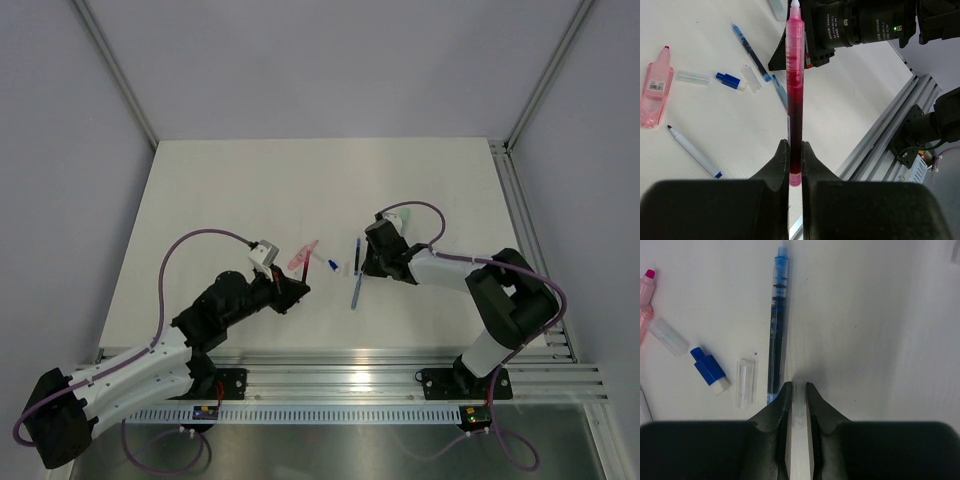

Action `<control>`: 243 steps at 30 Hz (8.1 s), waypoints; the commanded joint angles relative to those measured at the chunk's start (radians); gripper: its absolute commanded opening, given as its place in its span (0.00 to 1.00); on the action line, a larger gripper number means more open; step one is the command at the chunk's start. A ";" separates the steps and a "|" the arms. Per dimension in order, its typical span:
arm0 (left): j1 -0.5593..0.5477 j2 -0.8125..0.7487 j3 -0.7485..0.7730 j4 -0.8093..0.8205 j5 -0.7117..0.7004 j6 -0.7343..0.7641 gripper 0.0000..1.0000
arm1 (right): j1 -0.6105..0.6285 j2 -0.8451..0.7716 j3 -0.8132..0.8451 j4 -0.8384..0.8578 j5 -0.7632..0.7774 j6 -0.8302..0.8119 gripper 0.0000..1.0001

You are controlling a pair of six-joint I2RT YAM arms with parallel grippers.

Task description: Insert the pens into the pen caps

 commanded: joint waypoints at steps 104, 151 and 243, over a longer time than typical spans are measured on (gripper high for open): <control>-0.012 0.130 0.051 0.428 0.240 -0.132 0.00 | 0.307 -0.669 -0.134 0.575 0.067 0.094 0.00; -0.012 0.141 0.051 0.436 0.238 -0.132 0.00 | 0.307 -0.634 -0.073 0.492 0.127 0.090 0.00; -0.012 0.174 0.051 0.452 0.240 -0.140 0.00 | 0.339 -0.660 -0.167 0.521 0.125 0.123 0.00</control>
